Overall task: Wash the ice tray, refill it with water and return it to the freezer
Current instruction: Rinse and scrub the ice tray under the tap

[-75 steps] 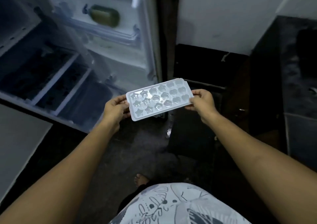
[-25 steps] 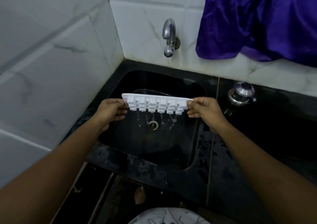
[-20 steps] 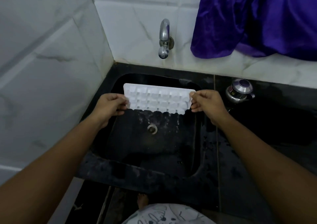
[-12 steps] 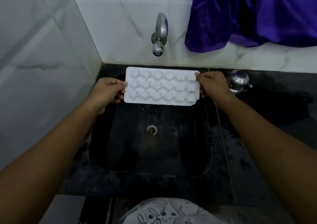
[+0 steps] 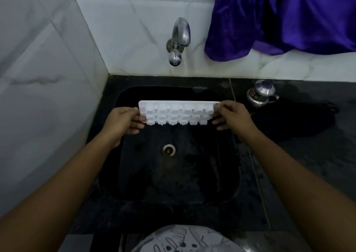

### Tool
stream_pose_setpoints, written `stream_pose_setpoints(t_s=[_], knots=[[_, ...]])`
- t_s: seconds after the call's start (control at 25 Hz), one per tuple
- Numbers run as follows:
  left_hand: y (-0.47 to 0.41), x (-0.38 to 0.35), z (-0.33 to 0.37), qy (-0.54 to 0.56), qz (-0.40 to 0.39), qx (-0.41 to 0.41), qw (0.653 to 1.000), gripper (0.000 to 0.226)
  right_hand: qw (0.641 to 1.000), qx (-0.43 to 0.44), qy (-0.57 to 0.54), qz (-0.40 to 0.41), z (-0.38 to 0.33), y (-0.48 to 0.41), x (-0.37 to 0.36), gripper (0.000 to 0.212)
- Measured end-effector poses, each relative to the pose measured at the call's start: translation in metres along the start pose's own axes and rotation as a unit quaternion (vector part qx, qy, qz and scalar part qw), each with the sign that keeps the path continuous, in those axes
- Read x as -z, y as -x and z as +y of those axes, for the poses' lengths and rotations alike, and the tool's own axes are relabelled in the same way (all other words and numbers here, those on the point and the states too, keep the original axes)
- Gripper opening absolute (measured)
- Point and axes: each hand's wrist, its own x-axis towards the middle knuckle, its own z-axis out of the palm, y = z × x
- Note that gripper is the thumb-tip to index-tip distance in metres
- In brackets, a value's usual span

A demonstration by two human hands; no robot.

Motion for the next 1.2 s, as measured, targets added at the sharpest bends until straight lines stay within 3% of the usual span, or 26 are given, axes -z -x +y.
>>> stream_pose_setpoints(t_s=[0.08,0.24,0.36,0.44,0.56,0.64,0.72,0.92,1.04,1.2], knots=[[0.000,-0.002,-0.002,0.048,0.002,0.004,0.999,0.027,0.999,-0.003,-0.047,-0.015,0.002,0.006,-0.001,0.010],[-0.001,-0.008,-0.008,0.100,0.009,-0.006,0.995,0.013,0.992,-0.029,-0.118,-0.035,0.010,0.016,0.001,0.020],[-0.004,-0.015,-0.010,0.135,0.006,-0.014,0.991,0.028,0.990,-0.036,-0.136,0.010,0.016,0.015,-0.001,0.006],[-0.008,-0.018,-0.010,0.199,-0.004,0.018,0.980,0.038,0.992,-0.030,-0.124,0.018,0.019,0.012,-0.002,0.014],[-0.013,-0.021,-0.013,0.295,-0.064,0.100,0.948,0.031,0.994,-0.030,-0.105,-0.026,0.016,0.009,-0.003,0.037],[-0.016,-0.022,-0.016,0.325,-0.070,0.127,0.935,0.036,0.993,-0.036,-0.084,-0.069,0.007,0.002,-0.008,0.030],[-0.024,-0.023,-0.018,0.333,-0.052,0.123,0.933,0.040,0.994,-0.046,-0.048,-0.087,-0.008,-0.012,-0.016,0.018],[-0.037,-0.011,-0.024,0.313,0.005,0.116,0.943,0.040,0.997,-0.012,0.059,-0.044,-0.073,-0.091,-0.051,0.034],[-0.037,-0.009,-0.026,0.295,0.020,0.121,0.947,0.040,0.994,-0.075,-0.008,-0.084,-0.115,-0.141,-0.077,0.050],[-0.037,-0.007,-0.028,0.286,0.027,0.124,0.950,0.040,0.975,-0.127,-0.102,-0.150,-0.129,-0.169,-0.100,0.039]])
